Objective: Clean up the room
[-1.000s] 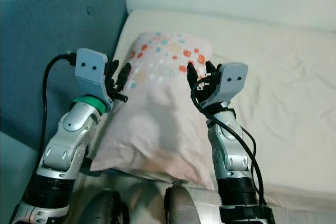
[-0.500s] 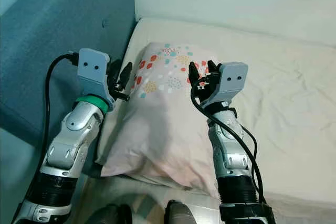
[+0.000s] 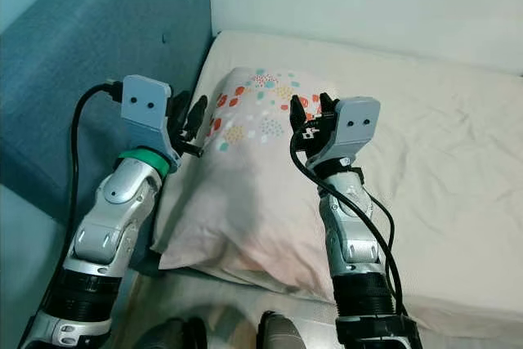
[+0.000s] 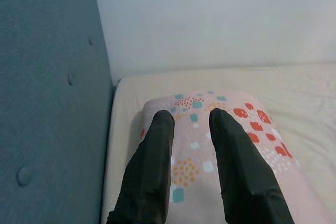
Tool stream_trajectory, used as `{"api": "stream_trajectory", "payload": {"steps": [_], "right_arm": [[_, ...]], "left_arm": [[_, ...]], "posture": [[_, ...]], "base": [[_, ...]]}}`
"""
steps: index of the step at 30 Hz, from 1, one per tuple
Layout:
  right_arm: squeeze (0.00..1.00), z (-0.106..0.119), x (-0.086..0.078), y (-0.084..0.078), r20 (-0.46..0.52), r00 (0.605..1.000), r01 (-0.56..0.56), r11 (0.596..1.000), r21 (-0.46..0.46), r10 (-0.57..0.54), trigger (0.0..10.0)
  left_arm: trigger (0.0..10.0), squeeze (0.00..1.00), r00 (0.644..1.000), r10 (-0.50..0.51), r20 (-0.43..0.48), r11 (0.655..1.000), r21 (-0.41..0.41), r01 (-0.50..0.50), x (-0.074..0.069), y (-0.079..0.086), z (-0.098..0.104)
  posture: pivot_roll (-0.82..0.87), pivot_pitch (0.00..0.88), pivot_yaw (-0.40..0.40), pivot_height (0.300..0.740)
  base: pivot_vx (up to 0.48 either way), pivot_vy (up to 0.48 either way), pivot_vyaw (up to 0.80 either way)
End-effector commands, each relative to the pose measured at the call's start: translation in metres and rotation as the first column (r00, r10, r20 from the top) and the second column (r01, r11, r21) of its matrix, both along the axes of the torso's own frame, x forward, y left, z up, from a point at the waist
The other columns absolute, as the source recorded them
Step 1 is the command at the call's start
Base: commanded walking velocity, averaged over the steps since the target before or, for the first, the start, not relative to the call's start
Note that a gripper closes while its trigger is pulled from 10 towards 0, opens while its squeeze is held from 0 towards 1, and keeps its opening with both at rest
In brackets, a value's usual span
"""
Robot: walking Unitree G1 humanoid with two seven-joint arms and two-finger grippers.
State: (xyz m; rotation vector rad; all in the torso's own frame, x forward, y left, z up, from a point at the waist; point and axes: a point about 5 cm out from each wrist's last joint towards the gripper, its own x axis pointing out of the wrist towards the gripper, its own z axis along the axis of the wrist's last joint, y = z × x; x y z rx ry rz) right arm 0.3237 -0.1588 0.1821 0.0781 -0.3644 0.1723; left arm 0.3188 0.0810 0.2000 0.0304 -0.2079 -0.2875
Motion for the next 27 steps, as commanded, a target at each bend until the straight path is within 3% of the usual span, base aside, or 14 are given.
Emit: {"api": "stream_trajectory", "payload": {"steps": [1, 27], "right_arm": [[0.0, -0.0067, -0.0002, -0.0006, -0.021, 1.0, 0.006, 1.0, -0.009, -0.006, 10.0], [0.0, -0.0131, 0.0022, -0.003, -0.052, 0.998, 0.023, 1.0, -0.014, -0.024, 10.0]], "left_arm": [[10.0, 0.0, 1.0, -0.015, -0.012, 1.0, -0.005, 0.015, -0.0023, -0.0026, -0.0044], [10.0, 0.0, 1.0, -0.026, -0.007, 1.0, -0.012, 0.026, -0.0028, -0.0041, -0.0036]], "posture": [[-0.07, 0.034, 0.038, 0.74], [-0.07, 0.036, 0.038, 0.74]], "base": [[-0.36, 0.0, 0.0], [-0.377, 0.0, 0.0]]}}
